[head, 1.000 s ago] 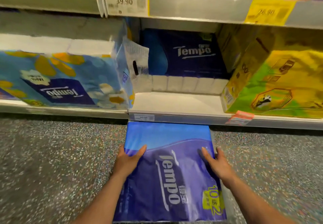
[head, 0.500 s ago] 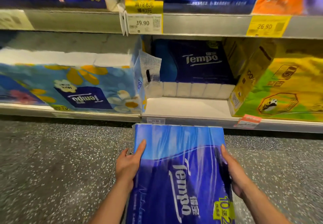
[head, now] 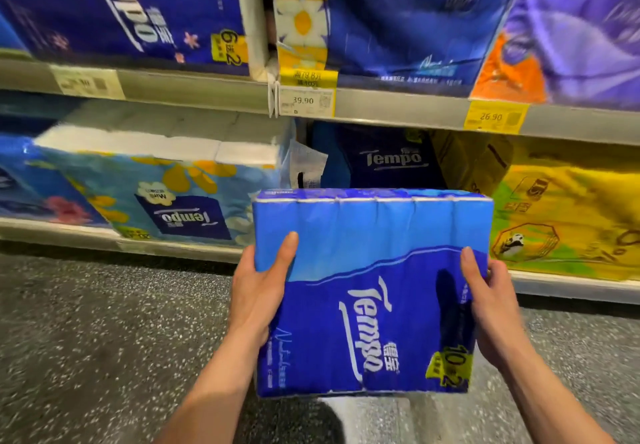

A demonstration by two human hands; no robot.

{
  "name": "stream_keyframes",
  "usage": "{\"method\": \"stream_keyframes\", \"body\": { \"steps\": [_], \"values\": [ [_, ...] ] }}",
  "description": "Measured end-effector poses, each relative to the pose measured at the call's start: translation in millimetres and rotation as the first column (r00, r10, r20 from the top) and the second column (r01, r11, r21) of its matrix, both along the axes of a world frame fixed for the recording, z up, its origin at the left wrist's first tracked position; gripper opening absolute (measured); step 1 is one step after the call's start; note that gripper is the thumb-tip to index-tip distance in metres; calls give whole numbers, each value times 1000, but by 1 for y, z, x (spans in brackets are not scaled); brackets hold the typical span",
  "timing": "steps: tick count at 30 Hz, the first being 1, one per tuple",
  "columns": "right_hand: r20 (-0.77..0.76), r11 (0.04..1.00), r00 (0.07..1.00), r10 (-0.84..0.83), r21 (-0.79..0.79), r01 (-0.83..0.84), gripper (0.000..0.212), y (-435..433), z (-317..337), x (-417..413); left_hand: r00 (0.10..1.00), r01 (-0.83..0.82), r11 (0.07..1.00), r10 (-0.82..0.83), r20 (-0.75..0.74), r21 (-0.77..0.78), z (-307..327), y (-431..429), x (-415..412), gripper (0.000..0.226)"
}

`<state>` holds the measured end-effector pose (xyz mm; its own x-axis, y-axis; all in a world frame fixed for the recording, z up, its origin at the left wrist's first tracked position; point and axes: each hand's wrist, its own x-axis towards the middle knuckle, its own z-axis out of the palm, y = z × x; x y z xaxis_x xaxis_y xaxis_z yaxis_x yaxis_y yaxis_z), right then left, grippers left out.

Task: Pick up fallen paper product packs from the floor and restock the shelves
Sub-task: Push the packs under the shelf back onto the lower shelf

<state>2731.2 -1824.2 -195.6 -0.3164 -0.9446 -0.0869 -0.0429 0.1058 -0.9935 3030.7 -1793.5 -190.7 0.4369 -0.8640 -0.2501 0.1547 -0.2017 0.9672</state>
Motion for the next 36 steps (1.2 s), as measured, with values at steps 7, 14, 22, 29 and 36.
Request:
{"method": "stream_keyframes", "body": {
  "steps": [7, 14, 22, 29, 36],
  "values": [
    [21, 986, 999, 26, -163, -22, 124, -27, 66, -8, 997, 80, 975, -77, 22, -209, 61, -37, -8, 82],
    [17, 973, 1000, -14, -232, 18, 112, -30, 50, -13, 987, 106, 936, -58, 151, -336, 49, -44, -12, 69],
    [-11, 928, 990, -142, -350, 130, 56, -62, 7, -2, 963, 31, 876, 102, 248, -482, 26, -74, -15, 86],
    [-90, 917, 988, -125, -390, 81, 62, -86, -12, -22, 975, -47, 842, 156, 159, -537, -11, -89, -22, 75],
    [-194, 979, 972, 132, -128, -159, 70, -93, 6, -42, 998, -49, 859, 66, 16, -510, -2, -98, -8, 56]
  ]
}}
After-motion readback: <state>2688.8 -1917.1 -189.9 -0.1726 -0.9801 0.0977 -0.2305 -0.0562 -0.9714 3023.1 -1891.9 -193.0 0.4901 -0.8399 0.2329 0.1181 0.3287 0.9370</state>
